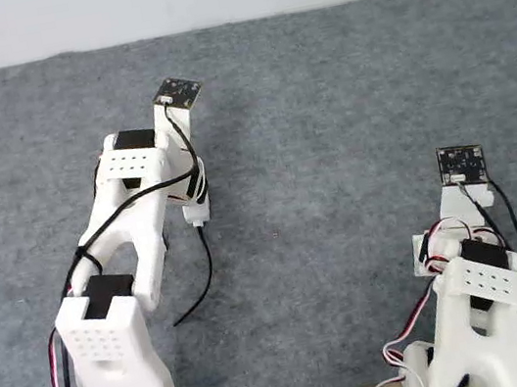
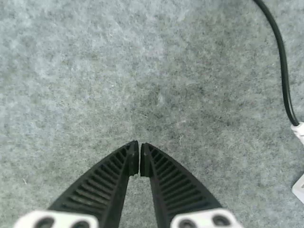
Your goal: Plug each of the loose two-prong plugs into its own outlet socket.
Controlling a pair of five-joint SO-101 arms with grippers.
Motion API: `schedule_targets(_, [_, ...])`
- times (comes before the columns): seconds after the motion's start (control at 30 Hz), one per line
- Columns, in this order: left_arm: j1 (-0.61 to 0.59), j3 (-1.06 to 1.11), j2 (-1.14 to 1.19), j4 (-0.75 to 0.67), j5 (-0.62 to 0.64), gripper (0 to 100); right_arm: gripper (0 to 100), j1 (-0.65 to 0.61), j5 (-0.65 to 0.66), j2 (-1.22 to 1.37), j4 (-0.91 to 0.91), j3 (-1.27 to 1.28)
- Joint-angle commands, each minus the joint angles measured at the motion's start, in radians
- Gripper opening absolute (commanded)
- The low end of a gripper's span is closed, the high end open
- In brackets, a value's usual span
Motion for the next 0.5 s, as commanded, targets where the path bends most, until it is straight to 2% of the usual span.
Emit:
schedule_targets(0.0, [-0.038, 0.022, -0.054, -0.015, -0.006, 14, 1.1, -0.010, 0.005, -0.025, -0.012, -0.008])
schedule_targets(0.17, [-0.060, 0.022, -0.161, -0.025, -0.006, 14, 1.1, -0.010, 0.005, -0.025, -0.010, -0.008])
schedule_targets(0.47, [-0.189, 0.033, -0.201, -0.026, -0.012, 14, 1.1, -0.010, 0.003, -0.025, -0.008, -0.008])
